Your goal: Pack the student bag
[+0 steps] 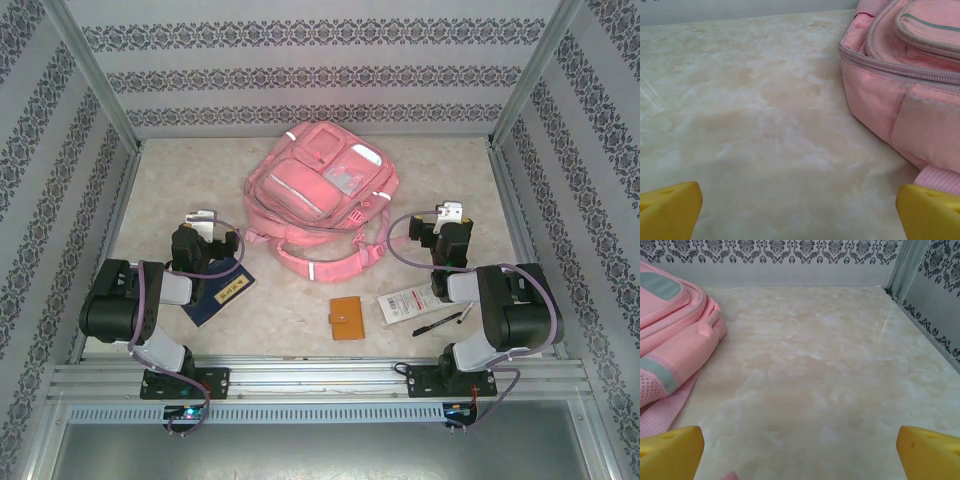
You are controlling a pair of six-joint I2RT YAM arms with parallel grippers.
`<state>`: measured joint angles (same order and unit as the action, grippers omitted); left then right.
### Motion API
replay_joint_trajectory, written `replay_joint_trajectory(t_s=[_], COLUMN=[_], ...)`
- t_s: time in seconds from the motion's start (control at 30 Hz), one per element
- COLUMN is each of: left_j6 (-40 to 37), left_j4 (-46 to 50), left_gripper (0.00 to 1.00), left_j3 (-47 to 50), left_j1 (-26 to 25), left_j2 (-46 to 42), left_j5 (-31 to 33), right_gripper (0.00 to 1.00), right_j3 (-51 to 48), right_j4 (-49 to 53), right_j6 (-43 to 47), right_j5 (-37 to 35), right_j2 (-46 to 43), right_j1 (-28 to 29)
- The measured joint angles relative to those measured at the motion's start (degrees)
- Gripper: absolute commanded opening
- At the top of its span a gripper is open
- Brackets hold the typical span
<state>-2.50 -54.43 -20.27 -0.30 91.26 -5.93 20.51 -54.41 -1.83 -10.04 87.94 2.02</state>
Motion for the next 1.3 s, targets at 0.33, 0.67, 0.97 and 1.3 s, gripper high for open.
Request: replay_joint_trajectory(t_s=[0.33,0.67,0.97,1.3], left_j6=[0.3,1.5,1.5,1.7], left_j4=[0.3,0.4,0.4,5.2], left_gripper=[0.99,0.99,0.99,0.99], left_j3=[-0.3,-1.4,-1.4,-1.4], left_j1=[0.0,0.0,0.0,-0.1], left_j2=[0.0,0.0,0.0,-3.8], left_j5=[1.0,3.5,3.7,5.6], right_gripper=[0.98,0.98,0.98,0.98], right_j3=[0.0,0.0,0.0,0.1], right_j4=[0.0,0.0,0.0,6.4], right_j6=[0.0,0.0,0.0,-0.8], right_j5=[0.4,0.4,0.4,-0.6], right_j2=[0.0,0.0,0.0,-5.6], right_j1=[0.0,0.0,0.0,0.0])
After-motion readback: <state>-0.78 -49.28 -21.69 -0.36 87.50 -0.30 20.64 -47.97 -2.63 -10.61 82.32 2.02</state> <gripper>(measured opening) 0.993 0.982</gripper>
